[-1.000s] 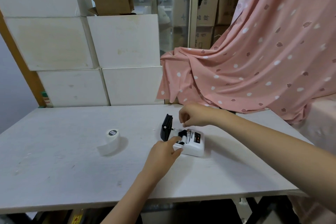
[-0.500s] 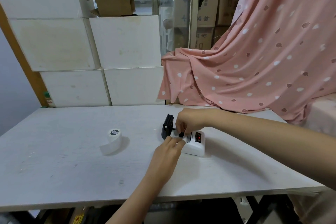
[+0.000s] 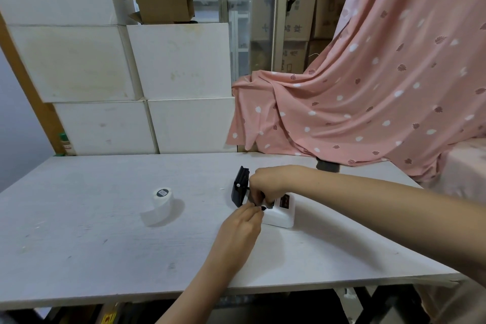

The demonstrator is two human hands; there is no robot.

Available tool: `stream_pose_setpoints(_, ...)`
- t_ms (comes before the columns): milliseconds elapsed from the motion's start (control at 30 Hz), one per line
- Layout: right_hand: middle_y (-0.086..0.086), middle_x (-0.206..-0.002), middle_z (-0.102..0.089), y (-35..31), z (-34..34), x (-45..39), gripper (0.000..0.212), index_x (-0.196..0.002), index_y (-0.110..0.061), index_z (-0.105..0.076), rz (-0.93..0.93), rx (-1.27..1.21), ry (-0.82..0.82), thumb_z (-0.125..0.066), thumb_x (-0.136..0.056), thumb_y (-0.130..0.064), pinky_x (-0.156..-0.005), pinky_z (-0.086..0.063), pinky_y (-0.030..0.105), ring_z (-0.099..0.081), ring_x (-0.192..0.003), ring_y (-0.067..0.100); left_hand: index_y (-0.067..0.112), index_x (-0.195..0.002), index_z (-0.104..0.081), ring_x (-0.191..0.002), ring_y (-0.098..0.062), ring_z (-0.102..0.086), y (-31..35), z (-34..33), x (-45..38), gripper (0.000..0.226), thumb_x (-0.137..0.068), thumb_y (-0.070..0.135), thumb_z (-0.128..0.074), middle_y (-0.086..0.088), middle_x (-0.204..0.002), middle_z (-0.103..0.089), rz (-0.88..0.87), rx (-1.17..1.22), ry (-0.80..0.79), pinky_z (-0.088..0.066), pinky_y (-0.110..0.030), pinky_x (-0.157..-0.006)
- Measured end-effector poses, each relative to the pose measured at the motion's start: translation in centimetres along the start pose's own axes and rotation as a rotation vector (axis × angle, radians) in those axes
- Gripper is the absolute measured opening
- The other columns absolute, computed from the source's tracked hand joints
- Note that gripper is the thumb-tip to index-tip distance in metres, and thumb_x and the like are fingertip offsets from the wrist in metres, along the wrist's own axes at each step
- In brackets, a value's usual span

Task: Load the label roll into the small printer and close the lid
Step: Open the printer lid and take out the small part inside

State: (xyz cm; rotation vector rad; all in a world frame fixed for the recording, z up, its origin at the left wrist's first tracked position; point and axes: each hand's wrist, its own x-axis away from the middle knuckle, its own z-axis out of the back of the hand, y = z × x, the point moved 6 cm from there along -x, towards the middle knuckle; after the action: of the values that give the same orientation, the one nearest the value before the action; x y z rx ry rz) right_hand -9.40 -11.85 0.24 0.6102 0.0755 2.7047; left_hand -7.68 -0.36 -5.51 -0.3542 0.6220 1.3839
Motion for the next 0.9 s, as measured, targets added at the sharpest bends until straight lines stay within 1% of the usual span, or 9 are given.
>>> stream_pose_setpoints(100,-0.005,-0.08,-0.064,-0.2,-0.2,-0.1,0.029,-0.108,-0.015,-0.079,0.008,0.002,-0.017,-0.074,-0.082,-0.003,-0.054,-0.039,0.022,-0.055,-0.082,0.017,-0.001,-0.099,-0.074,-0.099,-0.025,-0.07,0.3,-0.1,0.2,0.031,-0.07,-0.008,-0.08,-0.01,-0.1,-0.074,0.009,0.007,-0.007,-0.06,-0.028,-0.07)
stream_pose_setpoints(333,-0.005,-0.07,-0.056,-0.6,-0.4,-0.4,0.031,-0.106,-0.018,-0.079,0.016,0.063,-0.014,-0.066,-0.085,0.0,-0.051,-0.037,0.024,-0.051,-0.076,0.019,0.0,-0.106,-0.073,-0.103,-0.024,-0.068,0.1,-0.8,0.2,0.042,-0.066,-0.014,-0.07,-0.009,-0.103,-0.072,0.039,0.024,-0.044,-0.058,-0.026,-0.08)
stream_pose_setpoints(400,-0.002,-0.078,-0.062,-0.6,-0.5,-0.5,0.032,-0.107,-0.018,-0.079,0.012,0.056,-0.021,-0.065,-0.085,0.0,-0.052,-0.039,0.024,-0.052,-0.077,0.019,0.0,-0.106,-0.073,-0.102,-0.023,-0.067,0.0,-0.8,0.2,0.04,-0.068,-0.013,-0.068,-0.009,-0.102,-0.072,0.048,0.037,-0.043,-0.058,-0.025,-0.081)
stream_pose_setpoints(467,0.003,-0.092,-0.07,-0.5,-0.5,-0.4,0.032,-0.107,-0.02,-0.079,0.005,0.037,-0.023,-0.066,-0.084,-0.001,-0.062,-0.048,0.028,-0.054,-0.08,0.02,0.0,-0.108,-0.073,-0.102,-0.023,-0.067,-0.1,-0.8,0.2,0.04,-0.07,-0.011,-0.064,-0.008,-0.103,-0.072,0.067,0.049,-0.047,-0.058,-0.026,-0.08)
stream_pose_setpoints(533,0.003,-0.096,-0.072,-0.3,-0.4,-0.3,0.029,-0.106,-0.02,-0.079,-0.003,0.007,-0.01,-0.067,-0.085,-0.003,-0.072,-0.054,0.034,-0.056,-0.082,0.019,0.0,-0.109,-0.073,-0.103,-0.023,-0.067,-0.1,-0.9,0.2,0.041,-0.07,-0.011,-0.064,-0.008,-0.103,-0.072,0.084,0.053,-0.051,-0.059,-0.026,-0.078)
stream_pose_setpoints(633,0.002,-0.1,-0.075,-0.1,-0.1,0.1,0.028,-0.105,-0.018,-0.079,-0.004,-0.036,-0.009,-0.07,-0.084,-0.003,-0.074,-0.054,0.034,-0.056,-0.083,0.017,0.0,-0.108,-0.072,-0.103,-0.023,-0.066,-0.1,-1.0,0.3,0.043,-0.068,-0.013,-0.066,-0.008,-0.102,-0.071,0.099,0.063,-0.065,-0.058,-0.028,-0.079)
stream_pose_setpoints(700,-0.002,-0.092,-0.073,0.1,0.0,0.2,0.029,-0.106,-0.02,-0.079,-0.013,-0.047,-0.007,-0.073,-0.082,-0.005,-0.075,-0.055,0.033,-0.056,-0.084,0.017,0.0,-0.111,-0.071,-0.105,-0.023,-0.065,-0.2,-1.1,0.4,0.043,-0.071,-0.012,-0.063,-0.009,-0.105,-0.07,0.105,0.066,-0.074,-0.059,-0.03,-0.08)
stream_pose_setpoints(800,-0.018,-0.071,-0.056,0.4,0.1,0.4,0.028,-0.106,-0.027,-0.078,-0.022,-0.018,0.006,-0.072,-0.084,-0.011,-0.08,-0.057,0.034,-0.055,-0.085,0.017,-0.001,-0.11,-0.071,-0.104,-0.023,-0.065,-0.1,-1.1,0.4,0.044,-0.069,-0.013,-0.063,-0.009,-0.104,-0.07,0.118,0.076,-0.076,-0.059,-0.03,-0.077)
stream_pose_setpoints(900,-0.021,-0.071,-0.052,0.1,0.0,0.4,0.026,-0.105,-0.029,-0.075,0.003,0.012,0.004,-0.067,-0.087,-0.012,-0.07,-0.05,0.03,-0.054,-0.092,0.018,0.0,-0.109,-0.071,-0.1,-0.023,-0.065,0.0,-0.9,0.3,0.044,-0.068,-0.013,-0.063,-0.008,-0.102,-0.069,0.12,0.082,-0.068,-0.059,-0.029,-0.075)
